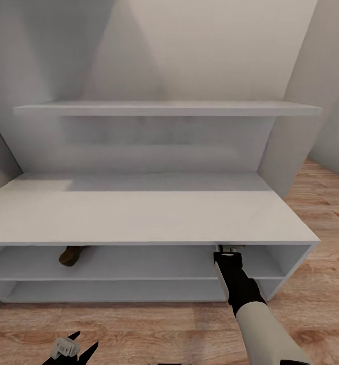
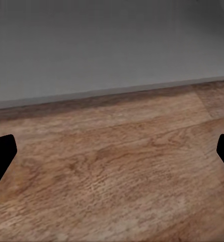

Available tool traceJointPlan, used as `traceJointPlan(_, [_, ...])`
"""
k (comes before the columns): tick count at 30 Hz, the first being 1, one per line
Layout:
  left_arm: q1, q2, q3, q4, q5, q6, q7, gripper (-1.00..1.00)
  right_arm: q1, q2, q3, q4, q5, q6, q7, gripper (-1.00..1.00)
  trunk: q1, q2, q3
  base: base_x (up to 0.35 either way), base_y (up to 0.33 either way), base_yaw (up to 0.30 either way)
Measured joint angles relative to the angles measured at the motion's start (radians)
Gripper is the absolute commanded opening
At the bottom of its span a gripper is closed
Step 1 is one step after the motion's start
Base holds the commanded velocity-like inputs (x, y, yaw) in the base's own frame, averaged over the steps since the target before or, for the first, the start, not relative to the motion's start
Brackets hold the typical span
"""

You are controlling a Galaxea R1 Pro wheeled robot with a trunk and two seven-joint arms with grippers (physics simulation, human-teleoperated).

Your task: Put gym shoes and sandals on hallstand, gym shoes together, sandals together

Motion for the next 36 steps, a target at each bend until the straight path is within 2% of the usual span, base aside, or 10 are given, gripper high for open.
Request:
traceJointPlan(11, [0.0, 0.001, 0.0, 0.0, 0.0, 0.0, 0.0, 1.0, 0.0, 0.0, 0.0, 0.0, -0.001, -0.001, 0.0, -1.0, 0.0, 0.0, 0.0, 0.005, 0.0, 0.0])
traceJointPlan(12, [0.0, 0.001, 0.0, 0.0, 0.0, 0.0, 0.0, 1.0, 0.0, 0.0, 0.0, 0.0, -0.001, -0.001, 0.0, 1.0, 0.0, 0.0, 0.0, 0.0, 0.0, 0.0])
traceJointPlan(14, [0.0, 0.001, 0.0, 0.0, 0.0, 0.0, 0.0, 1.0, 0.001, 0.0, 0.0, 0.03, -0.008, -0.002, 0.001, 1.0, 0.0, 0.0, 0.0, 0.0, 0.0, 0.0])
traceJointPlan(29, [0.0, 0.003, 0.0, 0.0, 0.001, -0.001, 0.0, 1.0, 0.001, 0.0, 0.0, 0.03, -0.009, -0.003, 0.001, 1.0, 0.0, 0.0, 0.0, -0.008, 0.0, 0.0])
traceJointPlan(36, [0.001, 0.003, 0.0, 0.0, 0.001, -0.002, 0.0, 1.0, 0.001, 0.0, 0.0, 0.03, -0.009, -0.003, 0.001, 1.0, 0.001, 0.0, 0.0, -0.247, 0.0, 0.0])
